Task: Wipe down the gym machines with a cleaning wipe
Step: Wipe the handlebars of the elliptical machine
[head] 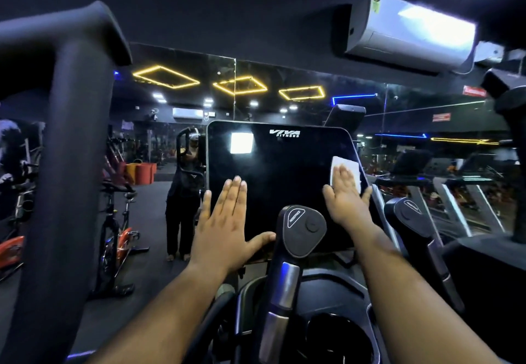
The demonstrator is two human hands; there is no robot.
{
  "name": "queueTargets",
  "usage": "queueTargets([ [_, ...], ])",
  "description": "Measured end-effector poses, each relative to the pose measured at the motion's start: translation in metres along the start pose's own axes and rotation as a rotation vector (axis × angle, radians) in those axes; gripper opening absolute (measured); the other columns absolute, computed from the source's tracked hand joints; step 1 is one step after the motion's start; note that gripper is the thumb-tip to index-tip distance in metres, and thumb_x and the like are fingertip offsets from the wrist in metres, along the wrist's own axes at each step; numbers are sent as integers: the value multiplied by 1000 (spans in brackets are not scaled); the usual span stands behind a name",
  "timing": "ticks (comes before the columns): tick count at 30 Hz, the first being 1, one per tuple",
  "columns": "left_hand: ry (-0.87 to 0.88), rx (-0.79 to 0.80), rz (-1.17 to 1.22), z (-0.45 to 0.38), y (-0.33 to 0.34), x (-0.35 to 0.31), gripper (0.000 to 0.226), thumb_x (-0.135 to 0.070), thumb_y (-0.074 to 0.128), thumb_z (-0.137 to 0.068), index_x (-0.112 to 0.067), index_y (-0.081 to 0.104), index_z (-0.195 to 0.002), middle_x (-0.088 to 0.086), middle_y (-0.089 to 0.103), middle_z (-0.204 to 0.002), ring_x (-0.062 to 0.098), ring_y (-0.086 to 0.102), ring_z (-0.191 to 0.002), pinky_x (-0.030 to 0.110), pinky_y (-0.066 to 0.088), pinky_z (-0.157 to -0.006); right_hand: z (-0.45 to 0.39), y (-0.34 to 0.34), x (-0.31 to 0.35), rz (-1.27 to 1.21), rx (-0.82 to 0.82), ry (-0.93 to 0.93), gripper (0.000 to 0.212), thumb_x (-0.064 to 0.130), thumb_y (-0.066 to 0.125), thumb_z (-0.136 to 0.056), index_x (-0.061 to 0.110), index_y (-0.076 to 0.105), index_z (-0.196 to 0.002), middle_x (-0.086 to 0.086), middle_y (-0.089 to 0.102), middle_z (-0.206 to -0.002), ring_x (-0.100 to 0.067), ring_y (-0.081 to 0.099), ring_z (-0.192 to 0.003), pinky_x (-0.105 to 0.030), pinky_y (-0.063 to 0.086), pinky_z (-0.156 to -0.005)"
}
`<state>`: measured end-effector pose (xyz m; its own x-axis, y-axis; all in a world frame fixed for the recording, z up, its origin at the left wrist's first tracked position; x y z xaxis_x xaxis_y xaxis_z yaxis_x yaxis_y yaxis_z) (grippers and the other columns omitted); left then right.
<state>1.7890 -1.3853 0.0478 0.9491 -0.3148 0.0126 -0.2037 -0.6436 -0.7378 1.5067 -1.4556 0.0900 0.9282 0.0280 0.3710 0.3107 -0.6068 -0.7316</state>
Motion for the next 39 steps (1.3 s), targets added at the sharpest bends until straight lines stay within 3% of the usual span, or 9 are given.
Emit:
queueTargets([
  [2,14,-11,-7,-2,0,-2,122,-85,-37,-60,-13,-20,-158,1,-28,-166,16,-27,-152,48,-7,-126,-1,2,3,-18,-3,23,66,40,31,-105,19,6,-163,4,-4,-171,-12,-5,-156,-58,-12,-121],
  [6,17,-21,-23,-6,3,-2,118,-84,-36,-64,-13,-21,-157,2,-27,-166,16,-26,-152,49,-7,-126,18,19,70,-41,60,-356,68,42,32,-104,23,4,-163,5,-3,-170,-10,-7,-155,-48,-19,-119],
  [8,28,-23,-29,-4,6,0,116,-85,-30,-71,-11,-13,-159,3,-19,-168,18,-20,-155,50,-4,-127,13,19,67,30,31,-420,73,51,25,-99,25,2,-163,7,-2,-170,-6,-7,-155,-49,-20,-119],
  [13,31,-14,-53,-4,12,2,110,-83,-14,-85,-7,8,-161,8,3,-170,22,1,-157,53,8,-125,-41,-11,-10,-46,-52,87,69,50,30,-105,22,5,-163,3,-2,-171,-12,-3,-156,-61,-12,-120],
  [20,11,6,-59,-4,3,-4,122,-77,-47,-58,-9,-20,-156,5,-27,-164,20,-27,-152,52,-11,-125,-21,6,80,-20,28,-379,66,46,33,-106,28,4,-163,10,-2,-170,-6,-7,-155,-51,-20,-119],
  [26,10,-5,-51,-4,2,-4,120,-79,-41,-65,-9,-11,-158,6,-19,-166,20,-19,-154,53,-7,-125,-56,-17,17,-13,-13,-7,67,48,27,-106,21,5,-163,5,-3,-171,-12,-4,-156,-58,-15,-121],
  [32,18,15,-88,-5,9,-3,110,-77,-18,-87,-3,21,-158,11,15,-168,25,12,-156,56,13,-124,-49,-7,80,14,13,-361,64,44,33,-107,27,8,-163,9,4,-170,-8,-1,-155,-52,-19,-119],
  [37,18,22,-94,-5,10,-2,112,-79,-25,-81,-6,5,-160,8,-2,-169,23,-4,-157,56,6,-126,-80,-20,16,-47,-23,105,69,47,26,-104,21,3,-163,6,-4,-170,-12,-5,-156,-62,-14,-120],
  [39,12,26,-88,-5,9,-2,114,-81,-31,-75,-8,-6,-159,7,-14,-168,22,-15,-155,55,-2,-126,-80,-17,37,-73,-36,55,68,44,30,-103,20,7,-163,5,-1,-171,-14,-4,-156,-60,-13,-121],
])
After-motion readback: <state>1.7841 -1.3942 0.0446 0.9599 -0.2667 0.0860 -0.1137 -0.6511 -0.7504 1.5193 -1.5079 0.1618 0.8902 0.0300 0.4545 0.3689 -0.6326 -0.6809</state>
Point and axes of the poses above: each hand's wrist, its own z-axis away from the middle knuckle, its own y-axis out of the palm, x = y × z, the point moved 5 cm from there along -z, towards the middle knuckle
